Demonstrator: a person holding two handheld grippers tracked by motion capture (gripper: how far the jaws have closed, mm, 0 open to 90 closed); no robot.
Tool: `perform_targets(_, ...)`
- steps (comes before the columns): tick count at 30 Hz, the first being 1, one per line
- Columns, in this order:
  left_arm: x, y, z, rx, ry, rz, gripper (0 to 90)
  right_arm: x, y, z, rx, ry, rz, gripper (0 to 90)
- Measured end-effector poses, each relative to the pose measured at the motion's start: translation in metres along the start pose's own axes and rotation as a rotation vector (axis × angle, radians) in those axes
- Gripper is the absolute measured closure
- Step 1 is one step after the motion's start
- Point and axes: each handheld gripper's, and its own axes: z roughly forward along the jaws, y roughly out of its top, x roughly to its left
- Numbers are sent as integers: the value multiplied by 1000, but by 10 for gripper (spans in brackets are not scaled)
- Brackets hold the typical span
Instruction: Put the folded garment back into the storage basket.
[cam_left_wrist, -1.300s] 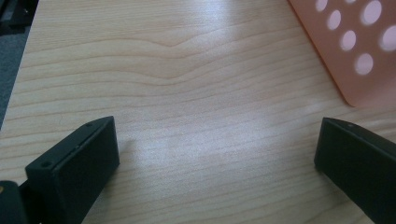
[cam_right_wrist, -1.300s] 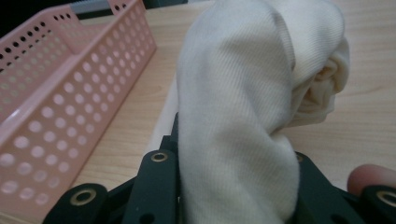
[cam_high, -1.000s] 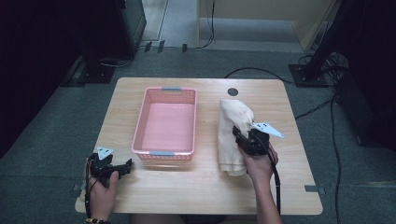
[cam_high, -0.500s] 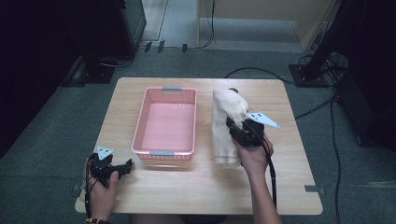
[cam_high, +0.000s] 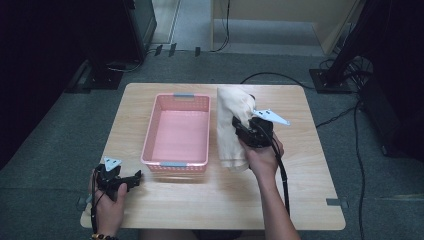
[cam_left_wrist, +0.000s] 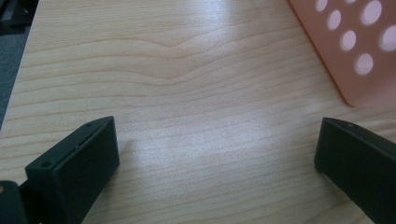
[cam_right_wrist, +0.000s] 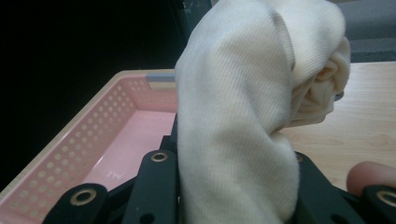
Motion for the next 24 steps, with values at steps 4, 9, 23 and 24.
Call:
perform_targets(4,0,0,0,1,0,0,0,7,5,4,0,15,-1,716)
perform_targets(9,0,0,0,1,0,1,0,16,10,9,-3,31,-6,716)
perform_targets(23,0,0,0,1,-1,1,0,44,18,28,7,83,-17,716)
perform_targets(24,0,0,0,2,0,1,0,46,18,29,8,87,-19,716)
